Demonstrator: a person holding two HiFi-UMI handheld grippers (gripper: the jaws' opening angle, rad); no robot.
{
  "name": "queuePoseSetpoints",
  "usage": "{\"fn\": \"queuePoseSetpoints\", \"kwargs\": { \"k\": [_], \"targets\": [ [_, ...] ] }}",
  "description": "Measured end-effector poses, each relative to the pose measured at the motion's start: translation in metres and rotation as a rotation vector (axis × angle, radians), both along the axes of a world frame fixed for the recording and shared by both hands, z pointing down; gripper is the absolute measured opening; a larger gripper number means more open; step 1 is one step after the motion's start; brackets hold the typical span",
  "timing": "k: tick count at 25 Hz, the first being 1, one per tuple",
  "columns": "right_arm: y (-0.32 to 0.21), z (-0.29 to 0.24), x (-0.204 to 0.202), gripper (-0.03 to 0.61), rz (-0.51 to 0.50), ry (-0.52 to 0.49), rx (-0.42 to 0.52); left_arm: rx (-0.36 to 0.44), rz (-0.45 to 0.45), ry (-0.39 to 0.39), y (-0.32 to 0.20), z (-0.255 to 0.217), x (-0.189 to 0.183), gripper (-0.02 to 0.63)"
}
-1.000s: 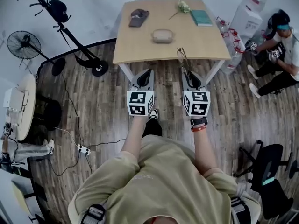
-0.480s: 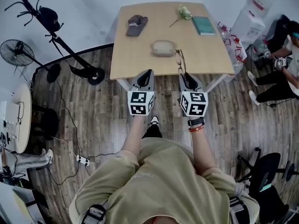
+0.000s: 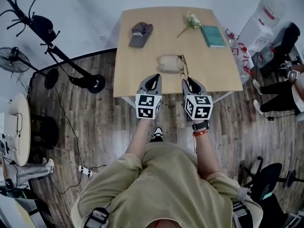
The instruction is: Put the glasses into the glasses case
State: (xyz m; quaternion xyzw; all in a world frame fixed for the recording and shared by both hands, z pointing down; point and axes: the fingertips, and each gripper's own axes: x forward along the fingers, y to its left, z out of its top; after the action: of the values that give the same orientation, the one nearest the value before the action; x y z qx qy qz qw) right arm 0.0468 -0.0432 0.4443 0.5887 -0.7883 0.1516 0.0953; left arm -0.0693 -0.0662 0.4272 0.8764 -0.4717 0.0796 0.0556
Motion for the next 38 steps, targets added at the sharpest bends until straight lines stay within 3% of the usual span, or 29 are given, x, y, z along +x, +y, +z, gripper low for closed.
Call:
{"fn": "queuePoseSetpoints", "kwargs": {
  "k": [6,12,20,28,38],
  "targets": [
    [-0.063,0.020,-0.019,0.107,-0.015,0.026,-0.043,-0.023,0.004,-0.001,-0.070,0.021,-0.017,0.023],
    [-0.113,0.035,-0.016,0.109,0.040,0.035,-0.067,-0.039,0.061,0.023,-0.124,0.034,-0.021,0.023],
    [-0.160,0.059,-0.004,0.109,-0.038,-0.030,-0.131,-0.036,0.102,0.030,-0.173,0.043,-0.004,0.023],
    [-0.215,0.086,0.018,0.109,-0.157,-0.070,-0.204,-0.091,0.087,-0.005,-0.221,0.071,0.013,0.023],
    [-0.248,0.114,0.028,0.107,-0.416,-0.108,-0.348,-0.175,0.097,-0.015,-0.257,0.098,0.038,0.023]
  ]
}}
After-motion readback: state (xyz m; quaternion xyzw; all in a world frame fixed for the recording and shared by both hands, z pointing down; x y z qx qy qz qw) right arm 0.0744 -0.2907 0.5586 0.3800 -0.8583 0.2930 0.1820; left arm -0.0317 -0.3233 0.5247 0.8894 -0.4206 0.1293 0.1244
